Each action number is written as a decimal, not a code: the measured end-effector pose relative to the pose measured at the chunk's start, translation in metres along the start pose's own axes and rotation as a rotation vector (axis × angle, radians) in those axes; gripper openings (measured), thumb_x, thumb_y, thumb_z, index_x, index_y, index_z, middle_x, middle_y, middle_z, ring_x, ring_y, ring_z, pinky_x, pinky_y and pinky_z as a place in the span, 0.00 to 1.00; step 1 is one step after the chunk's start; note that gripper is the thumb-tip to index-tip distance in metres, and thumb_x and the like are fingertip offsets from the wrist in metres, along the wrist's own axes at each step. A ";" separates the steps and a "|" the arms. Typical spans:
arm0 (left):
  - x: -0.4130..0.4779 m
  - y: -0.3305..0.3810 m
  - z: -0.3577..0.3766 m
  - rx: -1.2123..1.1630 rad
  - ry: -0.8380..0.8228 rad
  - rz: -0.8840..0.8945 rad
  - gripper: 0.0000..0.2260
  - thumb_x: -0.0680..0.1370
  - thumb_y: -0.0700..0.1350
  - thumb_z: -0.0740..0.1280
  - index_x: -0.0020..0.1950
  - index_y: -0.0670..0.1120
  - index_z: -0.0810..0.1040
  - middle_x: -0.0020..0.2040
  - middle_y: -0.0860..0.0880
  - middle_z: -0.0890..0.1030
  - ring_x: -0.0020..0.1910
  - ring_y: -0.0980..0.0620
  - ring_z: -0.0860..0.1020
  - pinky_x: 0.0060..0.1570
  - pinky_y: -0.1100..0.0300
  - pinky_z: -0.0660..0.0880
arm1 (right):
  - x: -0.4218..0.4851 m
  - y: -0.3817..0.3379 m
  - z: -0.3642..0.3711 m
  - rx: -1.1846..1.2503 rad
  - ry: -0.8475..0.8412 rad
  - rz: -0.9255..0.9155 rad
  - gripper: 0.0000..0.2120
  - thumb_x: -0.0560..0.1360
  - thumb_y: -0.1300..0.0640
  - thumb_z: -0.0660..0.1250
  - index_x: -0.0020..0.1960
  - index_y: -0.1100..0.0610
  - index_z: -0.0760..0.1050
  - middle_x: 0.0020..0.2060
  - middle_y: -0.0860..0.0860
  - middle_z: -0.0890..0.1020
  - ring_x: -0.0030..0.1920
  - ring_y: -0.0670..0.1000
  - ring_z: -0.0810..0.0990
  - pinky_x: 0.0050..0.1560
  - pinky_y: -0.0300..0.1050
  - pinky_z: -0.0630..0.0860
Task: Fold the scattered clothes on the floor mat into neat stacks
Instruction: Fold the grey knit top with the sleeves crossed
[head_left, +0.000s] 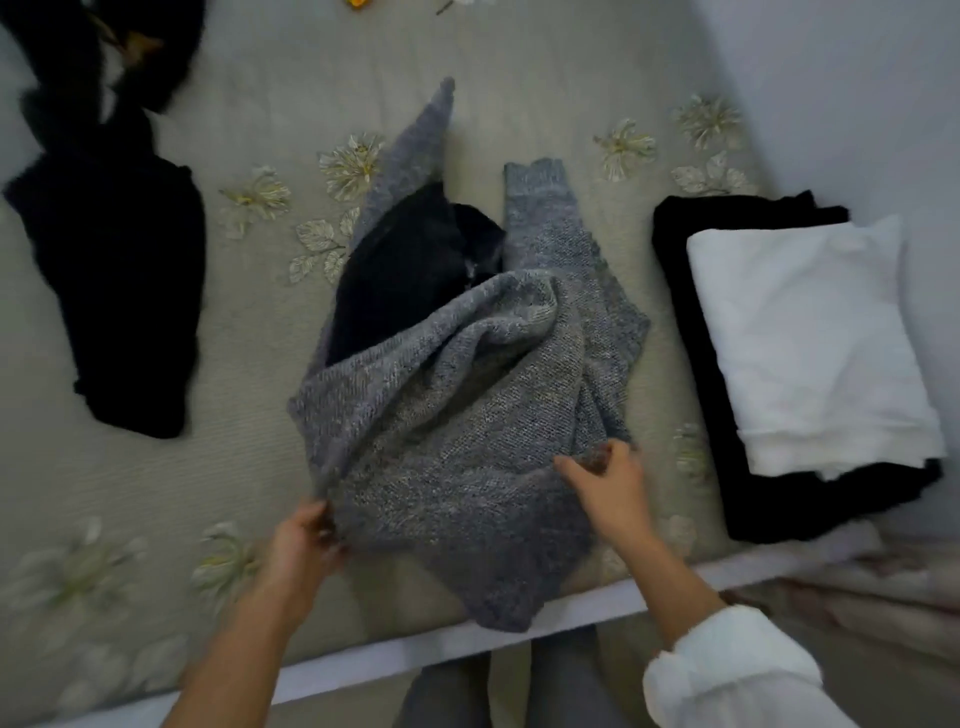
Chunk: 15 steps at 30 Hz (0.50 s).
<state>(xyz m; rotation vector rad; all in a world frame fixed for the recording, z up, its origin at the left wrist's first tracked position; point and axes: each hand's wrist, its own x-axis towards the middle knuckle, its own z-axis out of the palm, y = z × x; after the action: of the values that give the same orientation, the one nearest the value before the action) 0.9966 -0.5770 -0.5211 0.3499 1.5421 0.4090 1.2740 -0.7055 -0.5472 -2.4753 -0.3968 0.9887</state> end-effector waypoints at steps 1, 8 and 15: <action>0.005 -0.006 -0.004 0.201 0.104 -0.003 0.08 0.81 0.39 0.56 0.52 0.42 0.74 0.45 0.43 0.77 0.43 0.47 0.76 0.40 0.57 0.75 | -0.003 -0.005 0.009 -0.167 -0.032 -0.013 0.37 0.69 0.39 0.71 0.70 0.55 0.62 0.66 0.57 0.65 0.67 0.60 0.63 0.65 0.57 0.65; 0.043 0.057 0.020 0.990 0.211 0.670 0.39 0.72 0.40 0.71 0.78 0.45 0.53 0.77 0.43 0.56 0.75 0.44 0.55 0.74 0.48 0.54 | -0.014 -0.027 0.024 -0.601 -0.100 -0.366 0.20 0.74 0.49 0.65 0.63 0.52 0.67 0.69 0.52 0.68 0.74 0.52 0.58 0.72 0.62 0.44; 0.053 0.070 0.041 1.451 -0.041 0.700 0.22 0.73 0.43 0.69 0.66 0.56 0.74 0.57 0.47 0.80 0.63 0.44 0.72 0.64 0.45 0.67 | -0.069 0.011 0.010 -0.907 -0.313 -1.478 0.14 0.65 0.52 0.71 0.50 0.45 0.76 0.55 0.46 0.80 0.59 0.51 0.78 0.64 0.53 0.73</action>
<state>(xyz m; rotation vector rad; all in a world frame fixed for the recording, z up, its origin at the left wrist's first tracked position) 1.0345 -0.4894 -0.5350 2.0205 1.3974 -0.2854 1.2199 -0.7412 -0.5191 -1.6241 -2.6544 0.4721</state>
